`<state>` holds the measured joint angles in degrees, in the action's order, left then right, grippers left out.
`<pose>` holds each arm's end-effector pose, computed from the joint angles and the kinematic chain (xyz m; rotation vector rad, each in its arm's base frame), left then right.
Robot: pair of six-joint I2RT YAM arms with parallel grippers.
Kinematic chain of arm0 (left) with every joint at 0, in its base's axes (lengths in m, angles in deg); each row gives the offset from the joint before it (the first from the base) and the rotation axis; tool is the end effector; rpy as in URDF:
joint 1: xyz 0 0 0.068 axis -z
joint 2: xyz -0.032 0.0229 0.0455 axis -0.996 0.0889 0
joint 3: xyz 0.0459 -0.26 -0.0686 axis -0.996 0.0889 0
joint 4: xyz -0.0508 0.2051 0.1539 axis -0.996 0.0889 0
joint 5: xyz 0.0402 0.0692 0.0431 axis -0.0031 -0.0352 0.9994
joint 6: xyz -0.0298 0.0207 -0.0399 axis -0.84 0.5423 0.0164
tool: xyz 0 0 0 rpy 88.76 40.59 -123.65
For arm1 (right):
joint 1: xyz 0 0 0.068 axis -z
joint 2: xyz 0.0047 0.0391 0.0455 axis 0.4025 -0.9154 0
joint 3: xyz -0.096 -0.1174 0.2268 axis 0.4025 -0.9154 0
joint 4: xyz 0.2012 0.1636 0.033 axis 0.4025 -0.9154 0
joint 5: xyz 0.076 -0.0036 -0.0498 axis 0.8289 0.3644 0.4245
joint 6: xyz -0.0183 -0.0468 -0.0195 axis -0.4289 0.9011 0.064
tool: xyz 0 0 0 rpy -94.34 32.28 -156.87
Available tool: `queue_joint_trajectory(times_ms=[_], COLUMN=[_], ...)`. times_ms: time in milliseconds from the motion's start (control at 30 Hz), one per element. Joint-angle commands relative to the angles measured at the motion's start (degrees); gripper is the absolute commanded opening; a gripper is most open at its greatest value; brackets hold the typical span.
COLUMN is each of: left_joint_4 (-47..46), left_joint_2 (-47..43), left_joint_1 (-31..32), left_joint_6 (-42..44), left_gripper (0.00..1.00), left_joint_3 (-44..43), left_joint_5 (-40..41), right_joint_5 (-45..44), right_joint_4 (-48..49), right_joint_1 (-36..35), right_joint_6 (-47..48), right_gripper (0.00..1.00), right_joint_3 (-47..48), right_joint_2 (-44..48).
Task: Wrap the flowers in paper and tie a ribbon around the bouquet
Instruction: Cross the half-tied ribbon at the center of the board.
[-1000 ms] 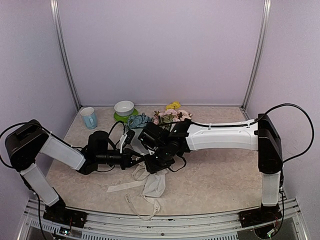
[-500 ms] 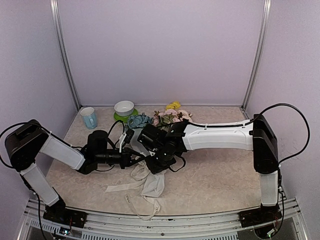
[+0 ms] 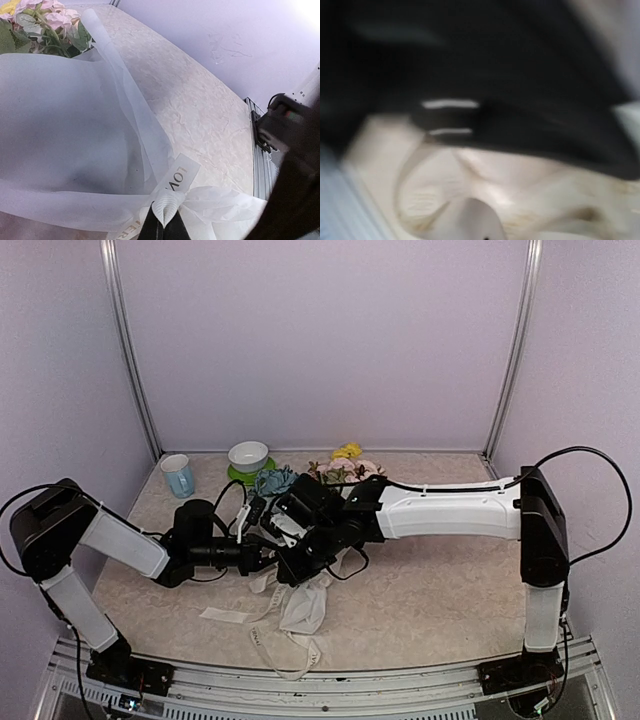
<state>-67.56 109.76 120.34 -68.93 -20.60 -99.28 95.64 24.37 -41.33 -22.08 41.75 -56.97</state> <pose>0.2278 -0.1884 0.1448 0.7693 1.8893 -1.2215 0.1834 0.4087 0.2265 -0.9138 2.5952 0.7803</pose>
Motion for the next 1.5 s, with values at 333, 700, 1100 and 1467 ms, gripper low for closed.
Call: queue_joint_trajectory(times_ms=[333, 700, 1100, 1467], left_joint_4=[-1.32, -6.26, -11.75, -7.86], left_joint_2=[2.37, -0.94, -3.18, -10.29], left_joint_1=[-0.62, 0.07, 2.39, 0.73], left_joint_6=[0.61, -2.59, -9.65, -13.06], left_gripper=[0.0, 0.0, 0.0, 0.78], left_joint_3=[-1.04, 1.92, 9.68, 12.33], left_joint_5=[0.85, -0.72, 10.35, 25.72], right_joint_5=[24.39, 6.98, 19.24, 22.37], right_joint_4=[23.88, 20.02, 25.83, 30.59], right_joint_1=[-0.77, 12.39, 10.3, 6.91], right_joint_6=[3.42, -10.31, -3.51, -2.81], right_gripper=[0.0, 0.0, 0.0, 0.0], right_joint_3=[-17.53, -44.2, -39.74, -35.37], right_joint_2=[20.4, 47.46, 35.86, 30.24])
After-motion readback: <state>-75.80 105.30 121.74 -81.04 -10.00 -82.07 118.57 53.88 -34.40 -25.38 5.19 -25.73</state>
